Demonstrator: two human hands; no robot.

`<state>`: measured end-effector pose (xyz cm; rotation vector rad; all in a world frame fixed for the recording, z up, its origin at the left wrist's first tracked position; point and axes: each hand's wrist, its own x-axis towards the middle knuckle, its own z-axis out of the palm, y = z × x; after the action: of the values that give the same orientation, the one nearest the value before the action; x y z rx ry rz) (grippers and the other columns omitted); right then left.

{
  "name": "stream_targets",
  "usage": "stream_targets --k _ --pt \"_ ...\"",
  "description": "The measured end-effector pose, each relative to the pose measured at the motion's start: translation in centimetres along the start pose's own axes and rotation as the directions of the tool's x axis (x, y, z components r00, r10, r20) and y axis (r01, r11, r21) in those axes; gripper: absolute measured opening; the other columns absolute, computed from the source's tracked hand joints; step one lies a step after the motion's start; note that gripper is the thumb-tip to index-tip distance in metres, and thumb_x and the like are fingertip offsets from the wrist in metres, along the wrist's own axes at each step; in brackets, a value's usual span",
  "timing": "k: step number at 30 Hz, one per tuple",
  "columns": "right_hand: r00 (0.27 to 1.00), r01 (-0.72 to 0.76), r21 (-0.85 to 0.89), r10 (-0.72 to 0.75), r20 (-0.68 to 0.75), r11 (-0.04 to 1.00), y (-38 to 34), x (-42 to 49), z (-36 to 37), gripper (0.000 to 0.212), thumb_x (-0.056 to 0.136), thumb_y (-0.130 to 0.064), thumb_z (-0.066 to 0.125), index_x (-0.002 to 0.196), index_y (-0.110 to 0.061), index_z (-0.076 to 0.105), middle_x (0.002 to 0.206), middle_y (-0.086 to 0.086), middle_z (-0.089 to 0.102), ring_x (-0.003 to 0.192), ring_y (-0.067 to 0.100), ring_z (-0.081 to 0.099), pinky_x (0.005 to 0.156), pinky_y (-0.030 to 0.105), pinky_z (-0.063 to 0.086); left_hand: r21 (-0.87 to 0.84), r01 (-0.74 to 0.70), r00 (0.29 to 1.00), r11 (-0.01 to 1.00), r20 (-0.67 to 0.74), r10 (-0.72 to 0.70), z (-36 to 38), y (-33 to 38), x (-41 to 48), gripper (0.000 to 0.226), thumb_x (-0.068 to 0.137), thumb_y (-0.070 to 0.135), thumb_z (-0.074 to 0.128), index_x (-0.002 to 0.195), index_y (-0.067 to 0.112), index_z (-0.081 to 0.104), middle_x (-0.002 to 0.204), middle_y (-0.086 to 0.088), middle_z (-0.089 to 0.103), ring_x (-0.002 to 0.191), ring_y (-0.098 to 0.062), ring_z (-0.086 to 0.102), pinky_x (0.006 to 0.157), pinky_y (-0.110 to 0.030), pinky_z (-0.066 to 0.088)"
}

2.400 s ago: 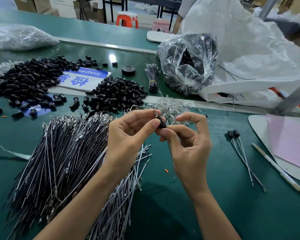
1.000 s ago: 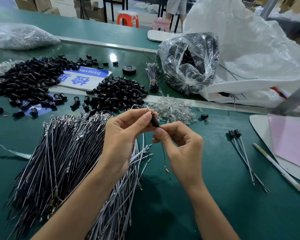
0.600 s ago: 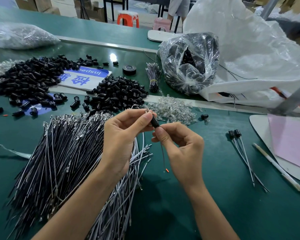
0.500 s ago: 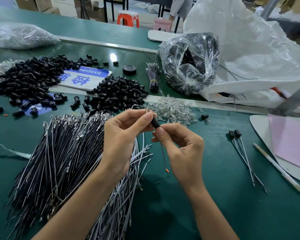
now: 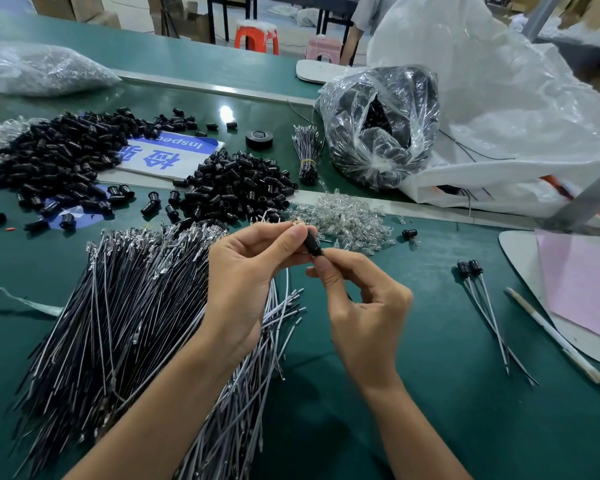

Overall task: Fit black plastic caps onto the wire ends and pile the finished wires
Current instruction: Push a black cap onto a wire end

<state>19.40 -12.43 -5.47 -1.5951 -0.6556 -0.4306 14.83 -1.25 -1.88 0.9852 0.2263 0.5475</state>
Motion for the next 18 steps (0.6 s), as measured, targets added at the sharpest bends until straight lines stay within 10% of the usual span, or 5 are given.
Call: stream_targets --k 18 --pt "0.996 -0.064 0.019 0.063 0.065 0.998 0.08 0.31 -0.12 0.006 0.085 -0.011 0.072 0.089 -0.007 0.075 0.078 -0.003 0.074 0.074 0.015 0.071 0.069 0.03 0.056 -0.082 0.037 0.999 0.996 0.026 -0.035 -0.26 0.01 0.22 0.015 0.065 0.018 0.074 0.078 0.012 0.078 0.085 -0.007 0.075 0.078 -0.013 0.071 0.071 -0.019 0.055"
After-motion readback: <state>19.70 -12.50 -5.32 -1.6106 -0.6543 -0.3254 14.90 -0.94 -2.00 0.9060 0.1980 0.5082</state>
